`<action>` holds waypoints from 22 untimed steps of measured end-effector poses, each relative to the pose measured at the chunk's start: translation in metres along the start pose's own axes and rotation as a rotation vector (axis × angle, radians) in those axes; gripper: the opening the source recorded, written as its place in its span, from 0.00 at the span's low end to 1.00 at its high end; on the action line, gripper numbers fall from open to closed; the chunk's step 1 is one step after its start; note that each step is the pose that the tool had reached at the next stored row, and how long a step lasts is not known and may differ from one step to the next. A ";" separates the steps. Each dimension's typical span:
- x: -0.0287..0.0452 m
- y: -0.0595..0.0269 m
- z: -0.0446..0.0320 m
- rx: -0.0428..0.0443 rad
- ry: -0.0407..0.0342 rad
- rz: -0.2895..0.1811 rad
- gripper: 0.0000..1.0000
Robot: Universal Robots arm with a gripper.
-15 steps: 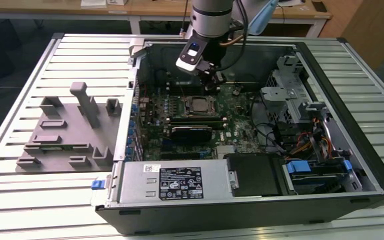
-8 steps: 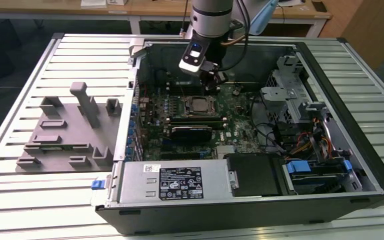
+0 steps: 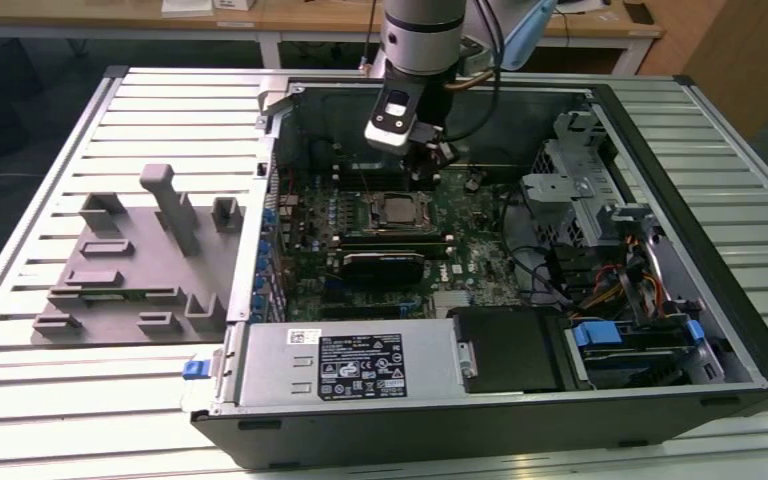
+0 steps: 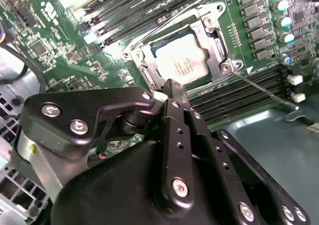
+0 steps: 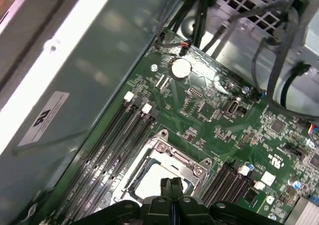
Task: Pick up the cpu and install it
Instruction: 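Close the cpu cover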
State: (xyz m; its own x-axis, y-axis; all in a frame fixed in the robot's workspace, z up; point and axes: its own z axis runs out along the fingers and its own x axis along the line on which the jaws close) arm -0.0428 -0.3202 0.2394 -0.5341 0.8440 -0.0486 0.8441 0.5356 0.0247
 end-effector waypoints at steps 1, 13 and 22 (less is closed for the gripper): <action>0.0000 0.0000 0.0000 -0.0005 0.0002 -0.010 0.11; 0.0000 0.0000 0.0000 -0.0070 0.0035 -0.143 0.11; 0.0000 0.0000 0.0000 -0.0118 0.0060 -0.242 0.11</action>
State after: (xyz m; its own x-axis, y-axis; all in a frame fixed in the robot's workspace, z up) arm -0.0428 -0.3202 0.2394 -0.7214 0.6909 -0.0486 0.6906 0.7228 0.0247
